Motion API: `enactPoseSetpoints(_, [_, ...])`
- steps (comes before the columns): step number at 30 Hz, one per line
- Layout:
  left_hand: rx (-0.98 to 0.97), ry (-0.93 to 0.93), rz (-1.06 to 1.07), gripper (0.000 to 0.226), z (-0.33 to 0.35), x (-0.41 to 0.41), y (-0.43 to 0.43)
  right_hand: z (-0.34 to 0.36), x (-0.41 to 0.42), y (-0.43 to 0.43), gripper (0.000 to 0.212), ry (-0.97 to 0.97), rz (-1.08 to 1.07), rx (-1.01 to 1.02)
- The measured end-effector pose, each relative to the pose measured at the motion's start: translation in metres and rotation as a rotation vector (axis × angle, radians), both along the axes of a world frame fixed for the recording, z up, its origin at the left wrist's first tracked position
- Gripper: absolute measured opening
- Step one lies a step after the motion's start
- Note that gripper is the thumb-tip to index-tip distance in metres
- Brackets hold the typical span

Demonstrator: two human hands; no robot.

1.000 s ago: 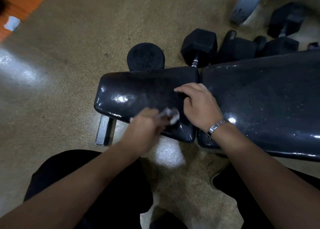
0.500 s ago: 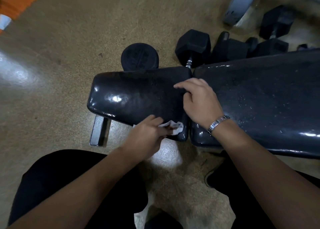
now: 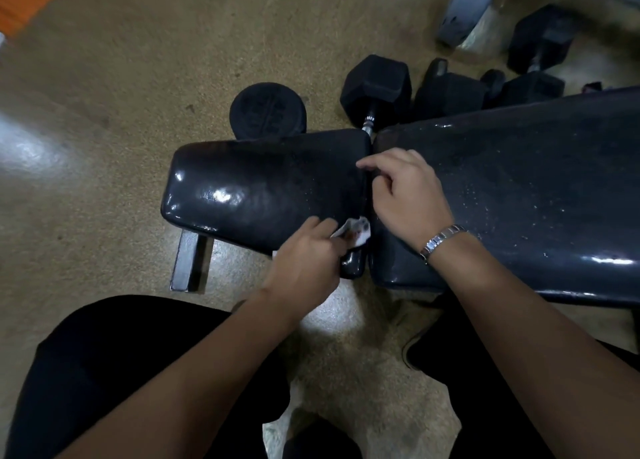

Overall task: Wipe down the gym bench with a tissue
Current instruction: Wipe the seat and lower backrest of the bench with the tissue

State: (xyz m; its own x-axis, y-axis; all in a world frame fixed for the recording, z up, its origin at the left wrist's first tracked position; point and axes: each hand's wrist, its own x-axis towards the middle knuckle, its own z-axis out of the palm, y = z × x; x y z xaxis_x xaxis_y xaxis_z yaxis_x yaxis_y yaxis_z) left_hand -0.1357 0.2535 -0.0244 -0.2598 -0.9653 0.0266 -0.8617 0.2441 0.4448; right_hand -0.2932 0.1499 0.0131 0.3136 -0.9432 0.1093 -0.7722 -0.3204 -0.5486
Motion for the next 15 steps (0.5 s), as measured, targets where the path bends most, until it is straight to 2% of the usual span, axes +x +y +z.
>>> enactPoseSetpoints(1, [0.000, 0.023, 0.010, 0.037, 0.000, -0.007, 0.001, 0.000, 0.003, 0.001, 0.040, 0.006, 0.012, 0.007])
enactPoseSetpoints(3, [-0.004, 0.023, -0.102, 0.044, -0.001, -0.012, 0.012, -0.001, 0.009, 0.004, 0.039, 0.041, 0.057, 0.017])
enactPoseSetpoints(5, [-0.028, -0.002, -0.210, 0.051, -0.002, 0.009, 0.016, -0.003, 0.011, 0.004, 0.039, 0.076, 0.089, 0.021])
enactPoseSetpoints(6, [-0.026, -0.012, -0.195, 0.052, -0.003, 0.022, 0.014, -0.004, 0.011, 0.002, 0.040, 0.081, 0.094, 0.023])
enactPoseSetpoints(9, [0.006, 0.062, 0.104, 0.035, -0.001, 0.032, -0.003, -0.008, 0.008, -0.001, 0.040, 0.072, 0.069, 0.040])
enactPoseSetpoints(11, [0.007, 0.097, 0.165, 0.036, 0.001, 0.013, -0.005, -0.008, 0.013, -0.001, 0.040, 0.051, 0.055, 0.052])
enactPoseSetpoints(15, [-0.024, -0.015, -0.132, 0.045, 0.000, 0.024, 0.004, -0.004, 0.018, -0.003, 0.041, 0.036, 0.063, 0.033])
